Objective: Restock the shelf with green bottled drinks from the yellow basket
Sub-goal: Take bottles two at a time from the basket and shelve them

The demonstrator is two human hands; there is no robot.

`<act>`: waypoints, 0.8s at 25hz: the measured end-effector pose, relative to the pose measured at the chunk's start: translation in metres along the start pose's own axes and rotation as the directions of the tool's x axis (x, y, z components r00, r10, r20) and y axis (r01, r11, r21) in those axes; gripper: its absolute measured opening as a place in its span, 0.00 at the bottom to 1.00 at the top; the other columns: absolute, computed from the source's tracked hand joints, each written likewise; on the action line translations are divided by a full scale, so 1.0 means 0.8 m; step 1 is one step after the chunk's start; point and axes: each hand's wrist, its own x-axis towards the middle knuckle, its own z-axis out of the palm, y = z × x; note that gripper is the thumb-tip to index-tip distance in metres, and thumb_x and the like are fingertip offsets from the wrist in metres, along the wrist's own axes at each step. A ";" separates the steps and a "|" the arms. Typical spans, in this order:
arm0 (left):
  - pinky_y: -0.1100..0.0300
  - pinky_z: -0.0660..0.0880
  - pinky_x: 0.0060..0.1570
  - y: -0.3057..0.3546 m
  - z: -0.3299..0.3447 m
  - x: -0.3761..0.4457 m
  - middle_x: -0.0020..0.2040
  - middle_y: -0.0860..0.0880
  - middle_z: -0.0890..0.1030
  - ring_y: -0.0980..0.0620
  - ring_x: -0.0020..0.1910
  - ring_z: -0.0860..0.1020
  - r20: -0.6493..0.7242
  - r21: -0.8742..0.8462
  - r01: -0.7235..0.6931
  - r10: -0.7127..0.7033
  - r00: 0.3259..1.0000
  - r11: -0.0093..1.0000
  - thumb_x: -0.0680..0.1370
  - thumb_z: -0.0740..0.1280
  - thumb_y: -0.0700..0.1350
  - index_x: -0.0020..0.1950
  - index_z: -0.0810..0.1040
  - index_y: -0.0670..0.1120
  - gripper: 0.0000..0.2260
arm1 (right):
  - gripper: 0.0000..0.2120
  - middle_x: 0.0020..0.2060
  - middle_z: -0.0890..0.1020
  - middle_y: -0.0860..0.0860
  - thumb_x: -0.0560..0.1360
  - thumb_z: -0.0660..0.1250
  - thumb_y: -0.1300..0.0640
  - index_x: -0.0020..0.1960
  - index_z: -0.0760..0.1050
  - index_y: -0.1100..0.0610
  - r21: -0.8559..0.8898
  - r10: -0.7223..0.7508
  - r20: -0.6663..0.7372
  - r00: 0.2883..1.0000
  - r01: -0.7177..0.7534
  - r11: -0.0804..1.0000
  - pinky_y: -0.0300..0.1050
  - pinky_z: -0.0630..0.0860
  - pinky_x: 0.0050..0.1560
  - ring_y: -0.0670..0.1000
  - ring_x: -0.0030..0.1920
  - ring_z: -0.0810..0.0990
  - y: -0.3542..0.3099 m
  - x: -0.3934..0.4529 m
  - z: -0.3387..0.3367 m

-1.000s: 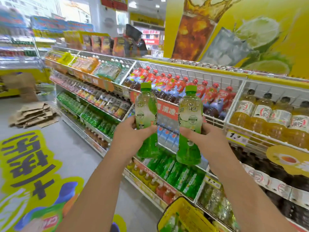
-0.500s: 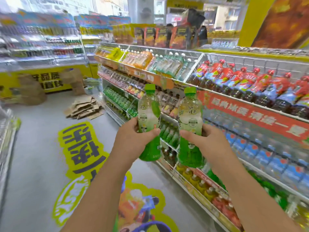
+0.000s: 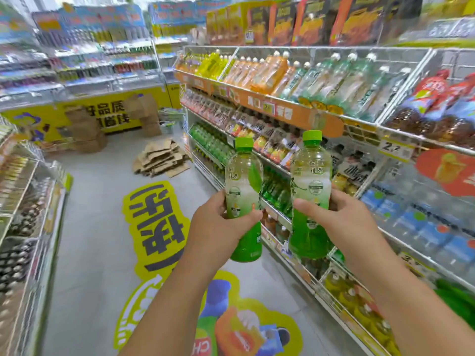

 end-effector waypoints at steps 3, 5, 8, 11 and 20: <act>0.59 0.80 0.51 -0.010 0.007 0.081 0.46 0.62 0.86 0.65 0.47 0.83 0.018 -0.006 0.015 -0.015 1.000 1.000 0.71 0.80 0.47 0.54 0.83 0.57 0.14 | 0.09 0.38 0.87 0.40 0.71 0.79 0.50 0.49 0.83 0.46 0.019 0.020 -0.012 1.000 -0.020 1.000 0.46 0.82 0.42 0.43 0.36 0.86 -0.001 0.077 0.017; 0.56 0.81 0.52 -0.014 0.016 0.128 0.46 0.60 0.86 0.63 0.47 0.84 0.038 -0.023 0.026 -0.025 0.999 0.999 0.71 0.80 0.47 0.54 0.83 0.57 0.14 | 0.10 0.39 0.87 0.41 0.71 0.79 0.49 0.50 0.83 0.46 0.016 0.030 -0.042 0.999 -0.029 0.999 0.46 0.81 0.42 0.43 0.37 0.86 0.000 0.117 0.022; 0.53 0.81 0.54 -0.029 0.033 0.205 0.47 0.59 0.87 0.60 0.48 0.84 0.113 -0.042 0.034 -0.029 0.993 0.999 0.71 0.79 0.45 0.53 0.84 0.55 0.13 | 0.08 0.41 0.88 0.40 0.73 0.78 0.52 0.51 0.82 0.45 0.028 0.051 -0.086 0.995 -0.049 0.998 0.45 0.83 0.44 0.43 0.41 0.86 0.009 0.174 0.029; 0.55 0.80 0.53 -0.055 0.051 0.287 0.47 0.59 0.87 0.60 0.49 0.84 0.222 -0.057 0.042 -0.028 0.975 0.997 0.71 0.79 0.43 0.52 0.84 0.55 0.13 | 0.09 0.42 0.87 0.39 0.73 0.78 0.53 0.51 0.83 0.45 0.028 0.084 -0.172 0.982 -0.081 0.996 0.43 0.83 0.44 0.42 0.41 0.86 0.032 0.227 0.047; 0.50 0.82 0.53 -0.173 0.107 0.554 0.45 0.58 0.87 0.58 0.46 0.85 0.590 0.002 0.011 -0.010 0.807 1.000 0.67 0.82 0.45 0.51 0.81 0.56 0.16 | 0.10 0.41 0.88 0.43 0.73 0.78 0.57 0.52 0.84 0.50 0.121 0.235 -0.556 0.797 -0.202 0.972 0.32 0.76 0.33 0.41 0.39 0.84 0.117 0.378 0.141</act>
